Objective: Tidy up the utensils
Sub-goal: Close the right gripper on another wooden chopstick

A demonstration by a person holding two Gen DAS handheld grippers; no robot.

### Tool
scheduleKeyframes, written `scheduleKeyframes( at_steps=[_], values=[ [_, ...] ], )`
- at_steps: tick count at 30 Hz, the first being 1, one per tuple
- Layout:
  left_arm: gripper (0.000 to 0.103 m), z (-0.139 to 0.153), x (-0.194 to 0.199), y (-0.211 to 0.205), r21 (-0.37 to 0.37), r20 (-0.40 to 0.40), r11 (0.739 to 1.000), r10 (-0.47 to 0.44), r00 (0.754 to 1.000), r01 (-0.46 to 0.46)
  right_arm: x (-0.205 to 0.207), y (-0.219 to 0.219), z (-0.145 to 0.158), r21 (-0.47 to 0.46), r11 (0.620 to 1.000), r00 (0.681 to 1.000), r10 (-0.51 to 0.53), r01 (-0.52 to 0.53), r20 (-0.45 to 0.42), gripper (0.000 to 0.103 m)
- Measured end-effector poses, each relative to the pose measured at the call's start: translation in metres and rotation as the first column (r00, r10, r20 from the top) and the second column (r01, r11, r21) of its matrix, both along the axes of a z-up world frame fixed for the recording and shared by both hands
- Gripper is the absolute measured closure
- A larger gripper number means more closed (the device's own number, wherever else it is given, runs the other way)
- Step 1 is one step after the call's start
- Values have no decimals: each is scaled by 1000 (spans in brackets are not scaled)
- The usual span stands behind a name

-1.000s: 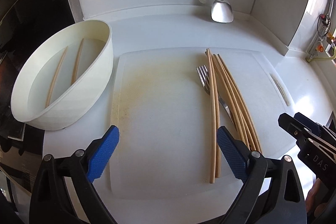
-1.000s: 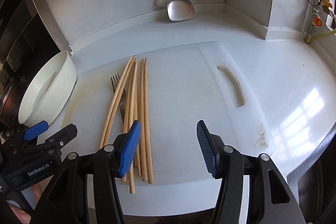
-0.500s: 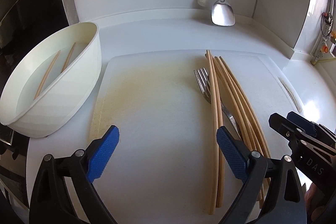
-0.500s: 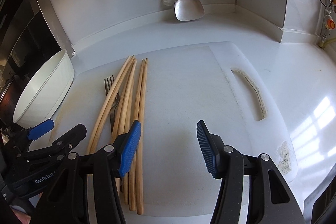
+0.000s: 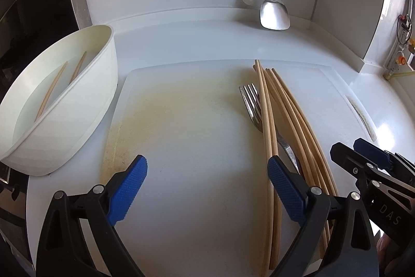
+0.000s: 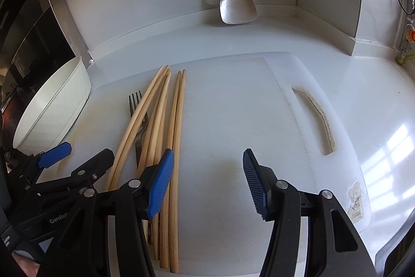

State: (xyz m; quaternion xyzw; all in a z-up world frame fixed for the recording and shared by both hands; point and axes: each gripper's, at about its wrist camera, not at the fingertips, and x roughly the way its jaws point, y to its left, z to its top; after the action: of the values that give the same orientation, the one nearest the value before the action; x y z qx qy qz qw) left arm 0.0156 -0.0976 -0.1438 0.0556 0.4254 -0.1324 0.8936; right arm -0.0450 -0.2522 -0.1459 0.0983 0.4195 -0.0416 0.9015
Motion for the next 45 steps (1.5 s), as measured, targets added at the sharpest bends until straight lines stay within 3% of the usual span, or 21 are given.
scheduleKeyframes(
  at_steps=[45],
  values=[
    [10, -10, 6, 5, 9, -20, 1000, 3, 1000, -3, 17, 7, -4, -89, 995, 998, 38, -41, -40, 50]
  ],
)
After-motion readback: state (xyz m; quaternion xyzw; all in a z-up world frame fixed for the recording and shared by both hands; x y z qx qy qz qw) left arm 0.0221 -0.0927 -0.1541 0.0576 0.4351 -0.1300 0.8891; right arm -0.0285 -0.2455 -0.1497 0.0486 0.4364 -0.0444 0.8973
